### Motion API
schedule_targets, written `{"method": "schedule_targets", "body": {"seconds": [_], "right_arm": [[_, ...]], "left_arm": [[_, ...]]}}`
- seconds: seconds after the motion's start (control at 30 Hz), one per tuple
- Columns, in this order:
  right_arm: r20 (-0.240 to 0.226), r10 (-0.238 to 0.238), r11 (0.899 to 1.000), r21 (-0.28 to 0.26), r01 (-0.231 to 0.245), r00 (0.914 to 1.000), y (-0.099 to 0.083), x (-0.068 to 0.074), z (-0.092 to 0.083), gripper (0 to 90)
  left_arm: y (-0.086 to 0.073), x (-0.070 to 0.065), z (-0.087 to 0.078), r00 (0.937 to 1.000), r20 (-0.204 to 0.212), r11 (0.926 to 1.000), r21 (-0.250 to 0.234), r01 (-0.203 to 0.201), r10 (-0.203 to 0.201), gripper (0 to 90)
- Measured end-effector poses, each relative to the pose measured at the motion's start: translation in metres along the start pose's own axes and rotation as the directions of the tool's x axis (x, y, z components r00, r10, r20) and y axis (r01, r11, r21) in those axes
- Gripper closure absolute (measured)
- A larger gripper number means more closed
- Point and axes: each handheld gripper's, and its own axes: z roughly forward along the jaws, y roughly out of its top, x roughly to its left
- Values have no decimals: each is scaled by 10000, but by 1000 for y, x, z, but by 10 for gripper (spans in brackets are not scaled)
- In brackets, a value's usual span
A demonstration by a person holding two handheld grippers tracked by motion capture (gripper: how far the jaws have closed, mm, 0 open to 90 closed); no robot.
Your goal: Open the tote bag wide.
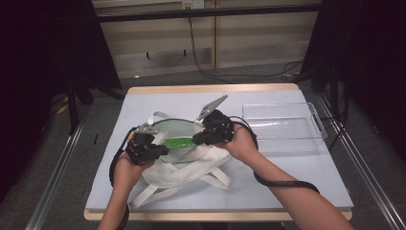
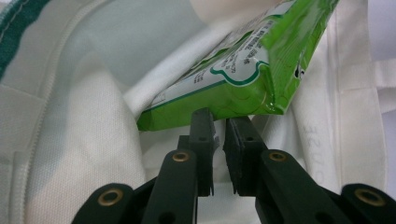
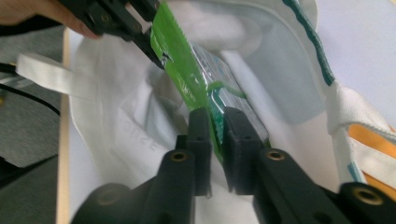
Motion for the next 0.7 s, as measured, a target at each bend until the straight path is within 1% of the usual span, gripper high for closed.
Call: {"method": "schedule_targets", "body": {"seconds": [0.03, 0.07, 0.1, 0.13, 0.17, 0.2, 0.23, 0.27, 0.33, 0.37, 0.4, 0.43, 0.47, 0.5, 0.53, 0.57, 0.6, 0.63, 0.67, 0.7], "right_arm": [[81, -107, 9999, 124, 106, 9999, -1, 1, 1, 737], [134, -180, 9996, 208, 177, 9997, -1, 2, 2, 678], [61, -186, 9995, 267, 184, 9998, -2, 3, 5, 645], [58, -206, 9995, 258, 205, 9998, -3, 4, 6, 638], [165, -393, 9987, 326, 387, 9991, -3, 4, 7, 609], [213, -442, 9984, 359, 434, 9988, -3, 5, 9, 570], [379, -610, 9975, 388, 595, 9974, -3, 6, 10, 531], [493, -648, 9971, 422, 628, 9967, -2, 7, 12, 523], [697, -1016, 9934, 600, 975, 9924, -1, 8, 15, 506], [803, -1069, 9926, 660, 1017, 9910, 0, 9, 16, 495], [870, -1234, 9901, 784, 1167, 9885, 0, 9, 18, 494], [978, -1313, 9885, 881, 1228, 9865, 0, 10, 19, 494], [1052, -1429, 9856, 1063, 1317, 9841, 0, 10, 21, 495], [1105, -1529, 9833, 1165, 1400, 9820, 0, 10, 23, 498], [1217, -1537, 9812, 1363, 1369, 9806, -1, 11, 26, 505], [1240, -1642, 9783, 1479, 1453, 9786, -2, 10, 28, 514], [1340, -1656, 9761, 1633, 1431, 9770, -3, 10, 29, 519], [1443, -1557, 9762, 1737, 1299, 9772, -4, 10, 31, 525], [1435, -1581, 9753, 1772, 1318, 9769, -6, 8, 32, 534], [1564, -1497, 9762, 1801, 1208, 9763, -7, 8, 34, 548]], "left_arm": [[0, 0, 0, 10000, -16, 10000, -3, 3, -3, 818], [1, 0, 0, 10000, 79, 9999, -92, 54, -53, 818], [1, 0, 1, 10000, 73, 10000, -44, 25, -25, 818], [1, 0, 1, 9999, 121, 9998, -154, 123, -121, 818], [2, 0, 1, 9999, 126, 10000, -63, 38, -37, 817], [2, -1, 0, 10000, 77, 10000, -29, 25, -25, 816], [2, -1, 1, 9999, 110, 10000, -75, -15, 16, 816], [3, -2, 1, 10000, 54, 10000, -91, 6, -6, 816], [4, -3, 1, 10000, 18, 9999, -156, -6, 6, 816], [4, -3, 1, 9999, 113, 9999, -154, -42, 43, 815], [5, -3, 1, 9999, 74, 9999, -141, -87, 88, 815], [5, -4, 1, 10000, 44, 9997, -259, 19, -18, 814], [5, -4, 1, 10000, 30, 9998, -221, 24, -23, 814], [5, -4, 1, 10000, 43, 9997, -243, -46, 47, 814], [6, -4, 1, 10000, -1, 9996, -283, -25, 25, 814], [6, -4, 1, 9999, 16, 9997, -216, -102, 103, 814], [6, -4, 1, 9999, 83, 9997, -208, -125, 127, 815], [6, -5, 1, 9999, -1, 9996, -248, -101, 101, 814], [7, -5, 1, 9999, -22, 9998, -156, -135, 135, 814], [7, -5, 0, 10000, 26, 9998, -165, -94, 95, 814]]}}
